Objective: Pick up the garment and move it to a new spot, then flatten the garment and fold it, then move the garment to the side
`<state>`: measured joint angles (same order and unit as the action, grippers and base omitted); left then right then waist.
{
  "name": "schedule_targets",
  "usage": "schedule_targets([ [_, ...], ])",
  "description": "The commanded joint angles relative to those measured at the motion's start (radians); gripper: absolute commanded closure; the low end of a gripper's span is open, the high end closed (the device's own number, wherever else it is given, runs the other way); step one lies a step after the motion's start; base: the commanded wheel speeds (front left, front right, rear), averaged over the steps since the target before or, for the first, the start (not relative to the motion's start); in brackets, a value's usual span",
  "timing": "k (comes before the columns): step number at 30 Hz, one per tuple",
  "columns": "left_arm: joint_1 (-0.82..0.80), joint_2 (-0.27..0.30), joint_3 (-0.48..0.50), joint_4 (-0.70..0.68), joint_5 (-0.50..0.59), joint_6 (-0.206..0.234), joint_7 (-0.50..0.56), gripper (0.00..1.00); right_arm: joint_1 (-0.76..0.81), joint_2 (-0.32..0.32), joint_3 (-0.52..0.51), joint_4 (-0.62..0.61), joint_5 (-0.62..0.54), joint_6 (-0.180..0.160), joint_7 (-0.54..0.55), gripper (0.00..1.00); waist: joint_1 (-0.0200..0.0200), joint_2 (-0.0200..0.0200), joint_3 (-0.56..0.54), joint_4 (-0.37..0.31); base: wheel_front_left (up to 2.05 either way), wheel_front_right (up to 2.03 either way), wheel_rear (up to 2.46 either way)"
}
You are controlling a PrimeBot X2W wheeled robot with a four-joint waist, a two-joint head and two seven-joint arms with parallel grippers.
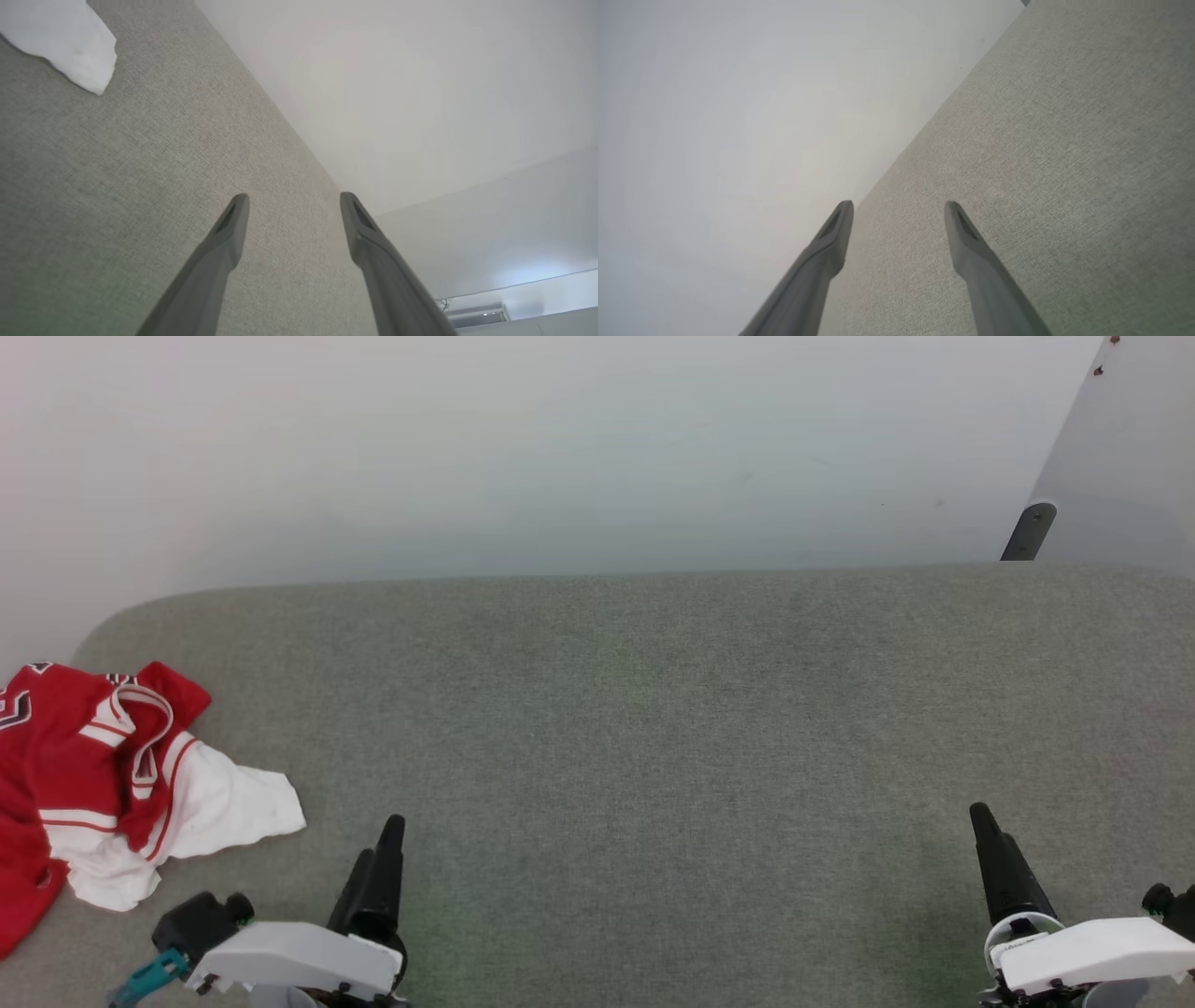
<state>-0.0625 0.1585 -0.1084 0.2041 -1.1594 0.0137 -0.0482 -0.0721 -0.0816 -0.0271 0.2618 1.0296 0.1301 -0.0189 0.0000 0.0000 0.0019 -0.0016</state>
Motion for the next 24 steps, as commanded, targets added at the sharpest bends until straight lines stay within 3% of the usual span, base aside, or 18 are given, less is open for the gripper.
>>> schedule_targets([
  [1,-0.025,0.010,-0.006,-0.019,0.026,0.007,-0.007,0.00,-0.029,-0.007,0.003,-0.016,-0.030,0.000,-0.007,0.00,0.0000,0.0000,0.000,0.000,0.00,0.00,0.00],
  [24,0.003,0.058,-0.021,-0.065,0.355,0.021,-0.080,0.00,-0.038,-0.032,-0.003,-0.046,-0.365,0.001,-0.052,0.00,0.0000,0.0000,-0.002,0.001,0.00,0.00,0.00],
])
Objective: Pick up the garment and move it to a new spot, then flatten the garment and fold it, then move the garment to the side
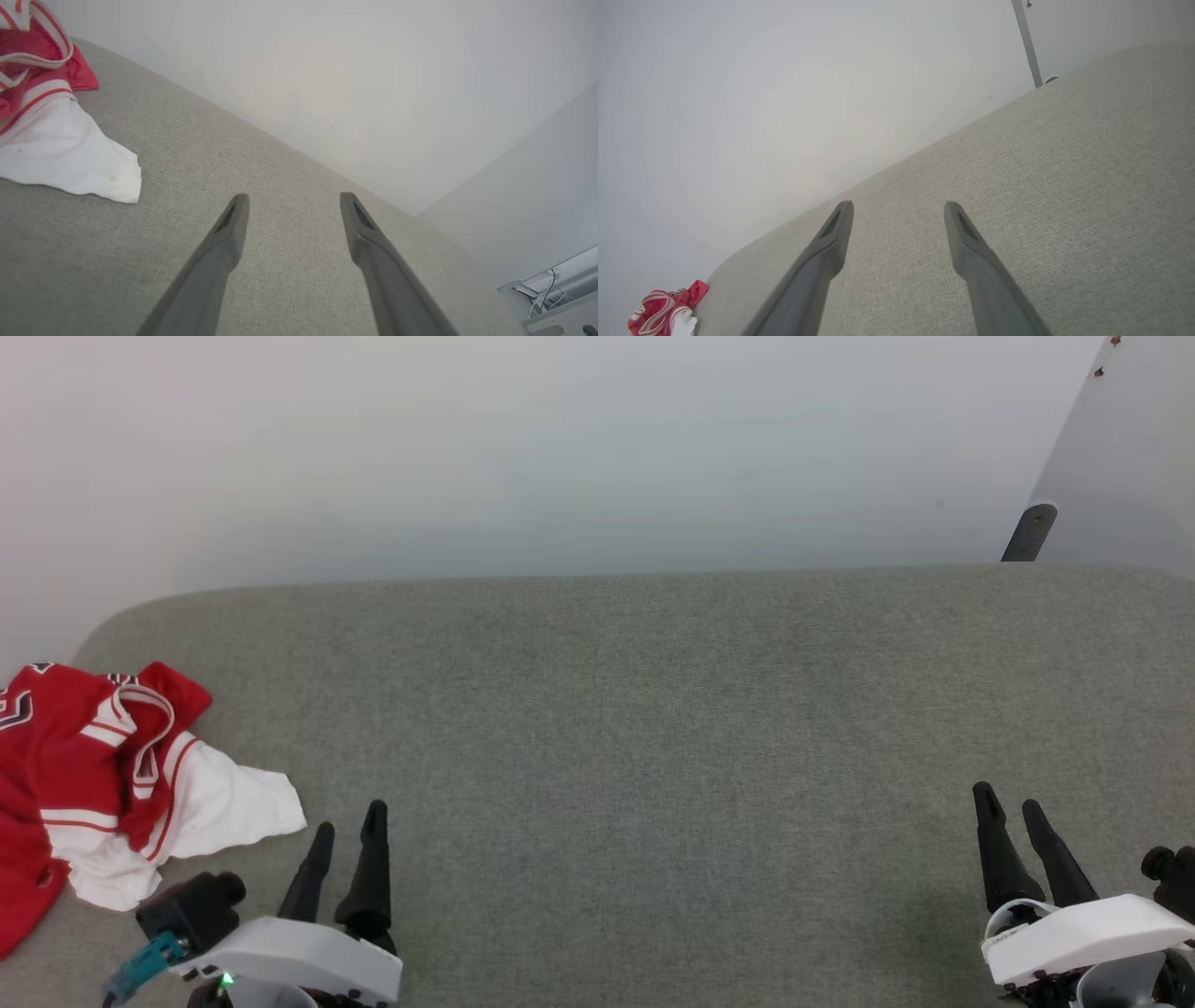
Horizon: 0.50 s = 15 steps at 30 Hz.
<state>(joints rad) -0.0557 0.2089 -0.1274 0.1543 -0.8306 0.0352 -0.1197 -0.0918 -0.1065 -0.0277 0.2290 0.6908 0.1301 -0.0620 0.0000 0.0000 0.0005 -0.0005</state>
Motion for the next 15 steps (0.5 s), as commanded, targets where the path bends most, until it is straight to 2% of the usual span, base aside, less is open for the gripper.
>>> schedule_targets([
  [1,-0.002,0.009,-0.001,-0.017,0.037,-0.001,-0.011,0.00,-0.019,-0.008,-0.002,-0.015,-0.037,0.001,-0.011,0.00,0.0000,0.0000,-0.001,0.000,0.00,0.00,0.00],
  [15,0.022,0.008,0.010,-0.049,0.188,-0.001,-0.048,0.00,-0.013,-0.022,-0.003,-0.036,-0.174,0.001,-0.034,0.00,0.0000,0.0000,-0.009,0.003,0.00,0.00,0.00],
])
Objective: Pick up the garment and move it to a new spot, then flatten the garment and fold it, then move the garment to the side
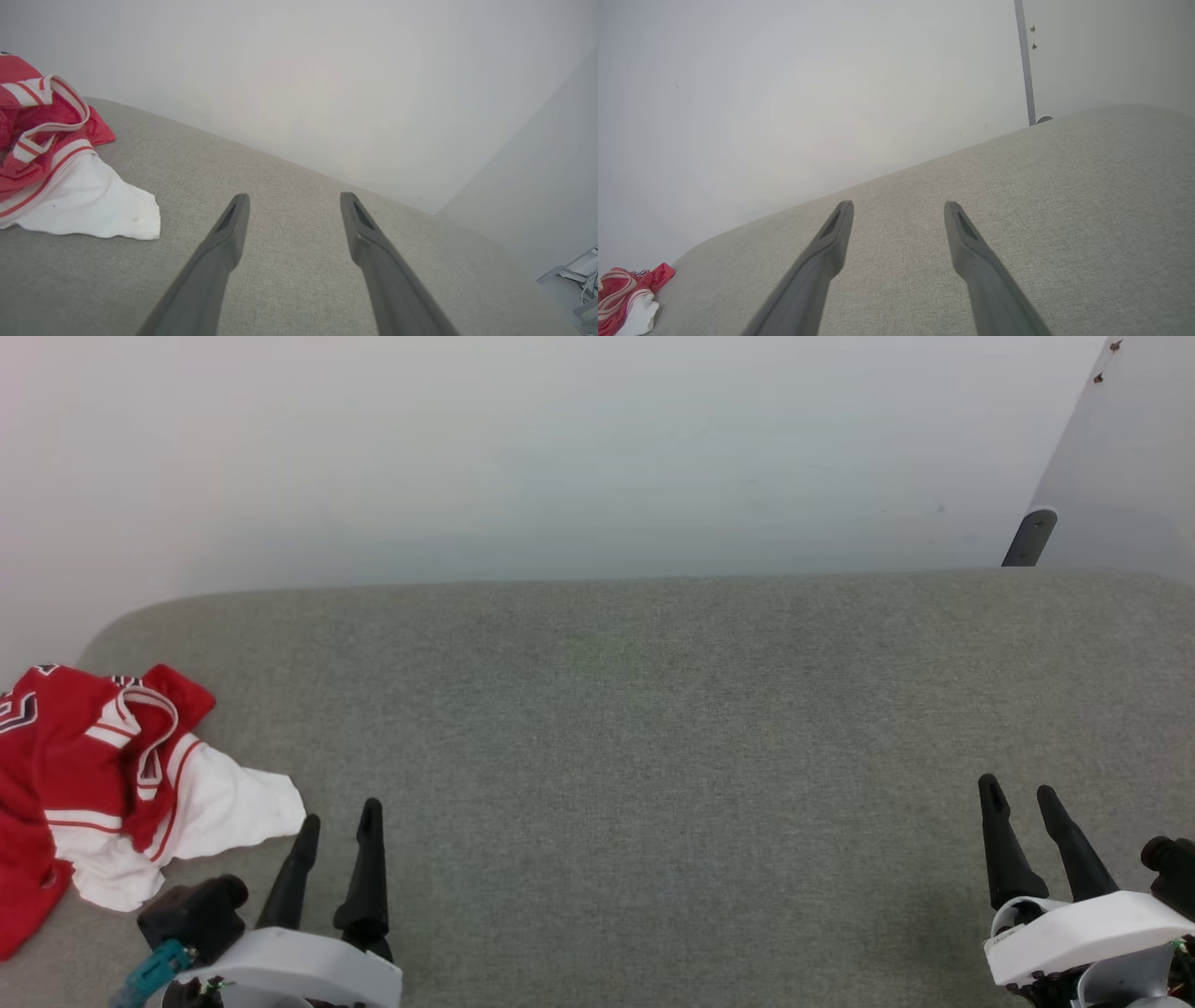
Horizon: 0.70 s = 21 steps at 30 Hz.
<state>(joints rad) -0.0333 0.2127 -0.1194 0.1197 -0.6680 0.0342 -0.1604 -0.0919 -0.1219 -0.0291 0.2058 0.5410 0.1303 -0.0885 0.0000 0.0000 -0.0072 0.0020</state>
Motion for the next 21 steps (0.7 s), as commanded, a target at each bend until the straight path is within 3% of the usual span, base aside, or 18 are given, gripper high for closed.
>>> schedule_targets([
  [1,0.002,0.004,0.003,-0.017,0.035,0.000,-0.010,0.00,-0.013,-0.008,-0.001,-0.014,-0.032,0.000,-0.010,0.00,0.0000,0.0000,-0.002,0.000,0.00,0.00,0.00],
  [21,0.033,0.010,0.023,-0.053,0.217,-0.012,-0.055,0.00,0.006,-0.025,0.000,-0.042,-0.192,0.001,-0.036,0.00,0.0000,0.0000,-0.016,0.005,0.00,0.00,0.00],
])
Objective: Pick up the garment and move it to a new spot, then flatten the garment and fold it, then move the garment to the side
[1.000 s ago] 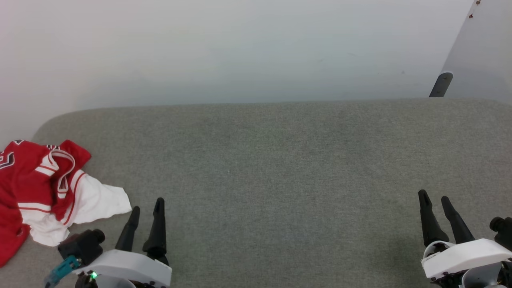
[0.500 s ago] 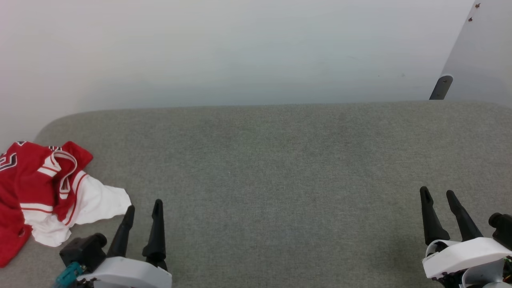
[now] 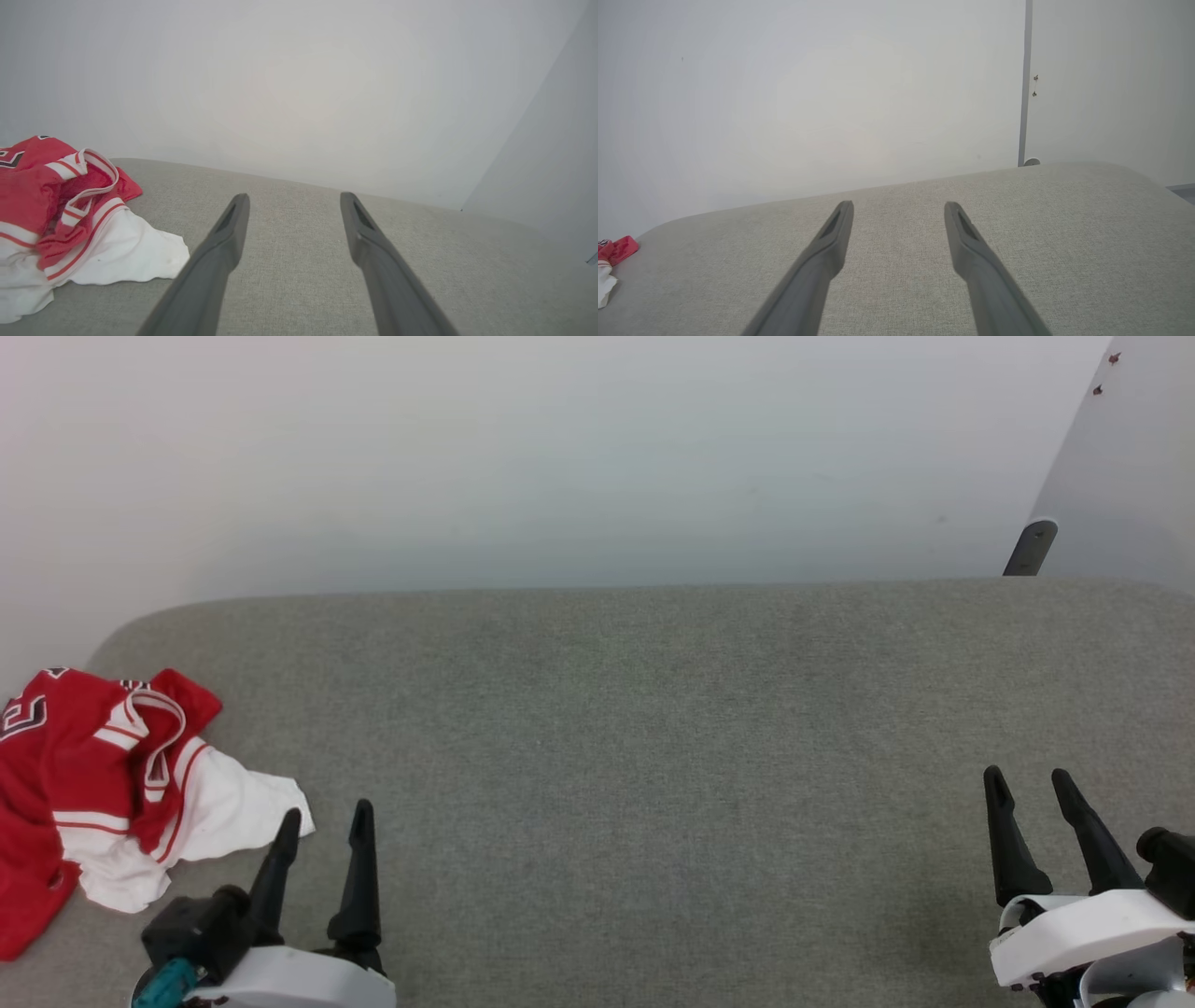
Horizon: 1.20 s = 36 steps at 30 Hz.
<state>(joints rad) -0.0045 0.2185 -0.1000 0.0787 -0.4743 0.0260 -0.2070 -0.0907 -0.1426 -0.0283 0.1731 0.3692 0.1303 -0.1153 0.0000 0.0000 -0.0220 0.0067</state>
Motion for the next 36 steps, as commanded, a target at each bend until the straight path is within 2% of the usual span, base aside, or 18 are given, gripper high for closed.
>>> schedule_targets([
  [1,0.006,0.004,0.005,-0.014,0.034,-0.006,-0.010,0.00,0.006,-0.006,0.000,-0.011,-0.028,0.001,-0.009,0.00,0.0000,0.0000,-0.002,0.000,0.00,0.00,0.00],
  [25,0.026,0.003,0.016,-0.040,0.219,-0.026,-0.056,0.00,0.006,-0.022,0.007,-0.033,-0.197,0.001,-0.036,0.00,0.0000,0.0000,-0.005,0.004,0.00,0.00,0.00],
  [36,0.028,-0.001,0.026,-0.027,0.218,-0.041,-0.057,0.00,0.011,-0.023,0.003,-0.029,-0.209,0.001,-0.040,0.00,0.0000,0.0000,-0.008,0.005,0.00,0.00,0.00],
])
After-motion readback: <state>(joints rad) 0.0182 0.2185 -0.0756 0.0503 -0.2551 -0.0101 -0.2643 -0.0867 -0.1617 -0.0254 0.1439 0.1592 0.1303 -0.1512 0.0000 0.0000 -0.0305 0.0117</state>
